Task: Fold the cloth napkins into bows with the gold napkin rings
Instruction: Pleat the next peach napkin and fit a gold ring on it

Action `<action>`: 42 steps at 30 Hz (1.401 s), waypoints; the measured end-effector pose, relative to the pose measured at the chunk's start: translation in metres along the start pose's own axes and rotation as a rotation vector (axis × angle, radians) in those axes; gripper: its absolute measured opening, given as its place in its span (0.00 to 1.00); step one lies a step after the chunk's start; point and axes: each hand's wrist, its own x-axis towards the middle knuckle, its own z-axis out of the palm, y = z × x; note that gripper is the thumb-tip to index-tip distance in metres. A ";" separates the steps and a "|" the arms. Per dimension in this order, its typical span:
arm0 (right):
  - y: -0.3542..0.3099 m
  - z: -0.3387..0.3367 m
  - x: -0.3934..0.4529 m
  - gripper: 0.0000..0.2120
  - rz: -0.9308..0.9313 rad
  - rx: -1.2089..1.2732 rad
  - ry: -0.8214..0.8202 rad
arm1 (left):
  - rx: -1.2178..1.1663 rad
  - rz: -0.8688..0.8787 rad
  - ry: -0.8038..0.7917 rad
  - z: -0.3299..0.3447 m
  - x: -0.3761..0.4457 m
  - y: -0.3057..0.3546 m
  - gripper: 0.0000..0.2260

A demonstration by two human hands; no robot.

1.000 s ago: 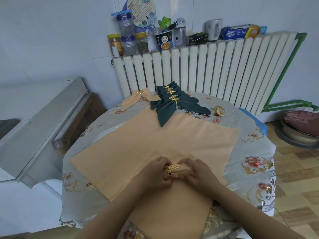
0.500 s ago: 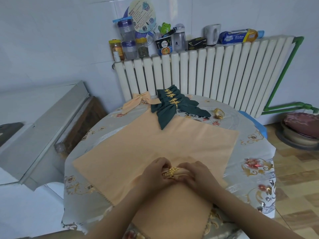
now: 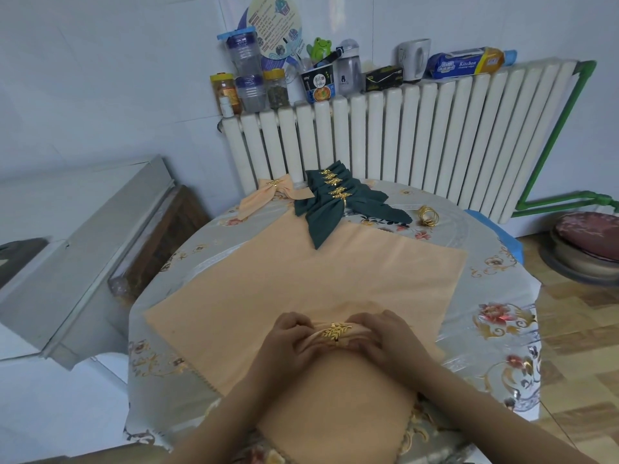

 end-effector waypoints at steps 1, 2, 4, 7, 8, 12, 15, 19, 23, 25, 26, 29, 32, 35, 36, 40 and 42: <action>0.000 0.000 0.000 0.22 -0.002 0.001 0.003 | -0.036 -0.048 0.005 0.000 -0.001 0.000 0.16; 0.000 -0.001 0.000 0.22 0.000 0.002 0.005 | -0.079 -0.097 0.004 -0.001 -0.001 0.001 0.16; 0.000 -0.001 0.000 0.22 0.007 0.010 0.008 | -0.140 -0.165 0.009 -0.002 -0.001 0.005 0.13; -0.002 -0.002 0.000 0.23 0.011 0.015 0.011 | -0.250 -0.262 0.068 -0.004 0.000 0.014 0.05; -0.003 -0.002 0.001 0.24 0.016 0.010 0.005 | -0.297 -0.278 0.091 -0.005 0.000 0.015 0.08; -0.005 -0.005 0.000 0.25 0.025 -0.003 -0.004 | -0.317 -0.257 0.108 -0.003 0.002 0.015 0.14; -0.008 -0.007 -0.001 0.27 0.032 0.008 -0.009 | -0.257 -0.219 0.075 -0.005 0.004 0.007 0.13; -0.009 -0.007 -0.001 0.26 0.025 0.012 -0.009 | -0.181 -0.157 -0.010 -0.007 0.001 -0.003 0.03; -0.010 -0.007 -0.001 0.27 0.031 0.016 -0.004 | -0.192 -0.201 -0.097 -0.014 0.002 0.002 0.14; -0.011 -0.008 -0.001 0.28 0.038 0.022 -0.006 | -0.155 -0.204 -0.075 -0.016 0.006 0.005 0.16; -0.012 -0.009 -0.002 0.28 0.038 0.022 -0.009 | -0.108 -0.200 -0.060 -0.016 0.008 0.007 0.16; -0.013 -0.009 -0.001 0.28 0.038 0.016 -0.019 | 0.004 -0.091 -0.136 -0.011 0.015 0.015 0.22; -0.010 -0.008 -0.002 0.26 0.038 0.005 -0.012 | 0.082 0.044 -0.261 -0.001 0.023 0.021 0.25; -0.010 -0.008 -0.001 0.27 0.040 0.018 -0.015 | 0.076 0.050 -0.244 0.003 0.025 0.027 0.19; -0.009 -0.008 -0.001 0.27 0.032 0.017 -0.015 | 0.068 0.039 -0.236 0.004 0.024 0.027 0.18; -0.009 -0.007 0.000 0.23 0.003 0.014 -0.006 | 0.074 0.038 -0.230 0.001 0.023 0.023 0.18; -0.008 -0.007 -0.001 0.23 -0.002 0.016 0.002 | 0.082 0.050 -0.244 0.001 0.024 0.022 0.21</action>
